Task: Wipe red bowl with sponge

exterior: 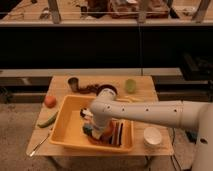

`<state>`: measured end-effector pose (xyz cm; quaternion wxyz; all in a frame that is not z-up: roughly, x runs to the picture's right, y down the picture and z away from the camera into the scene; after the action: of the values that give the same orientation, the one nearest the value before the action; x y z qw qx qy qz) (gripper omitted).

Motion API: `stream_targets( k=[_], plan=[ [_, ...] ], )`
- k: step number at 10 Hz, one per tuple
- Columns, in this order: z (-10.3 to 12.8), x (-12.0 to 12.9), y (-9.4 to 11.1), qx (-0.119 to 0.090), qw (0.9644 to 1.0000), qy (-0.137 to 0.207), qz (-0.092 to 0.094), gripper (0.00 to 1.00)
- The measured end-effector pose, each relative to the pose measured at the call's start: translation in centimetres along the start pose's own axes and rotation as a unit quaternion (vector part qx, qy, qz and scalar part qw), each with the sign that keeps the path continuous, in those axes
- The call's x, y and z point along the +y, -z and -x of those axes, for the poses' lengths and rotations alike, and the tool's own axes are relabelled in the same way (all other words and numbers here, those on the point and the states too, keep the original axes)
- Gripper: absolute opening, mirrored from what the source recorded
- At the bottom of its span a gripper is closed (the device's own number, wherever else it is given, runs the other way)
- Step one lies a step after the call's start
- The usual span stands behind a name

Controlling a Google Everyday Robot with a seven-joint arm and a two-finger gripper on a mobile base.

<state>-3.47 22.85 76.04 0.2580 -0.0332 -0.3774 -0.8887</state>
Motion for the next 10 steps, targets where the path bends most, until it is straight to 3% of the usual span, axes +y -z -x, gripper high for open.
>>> stream_targets(
  k=[6, 10],
  plan=[
    [1.4, 1.3, -0.1, -0.001, 0.9996, -0.027, -0.005, 0.00],
    [2.1, 1.8, 0.5, 0.010, 0.9993, -0.037, -0.006, 0.00]
  ],
)
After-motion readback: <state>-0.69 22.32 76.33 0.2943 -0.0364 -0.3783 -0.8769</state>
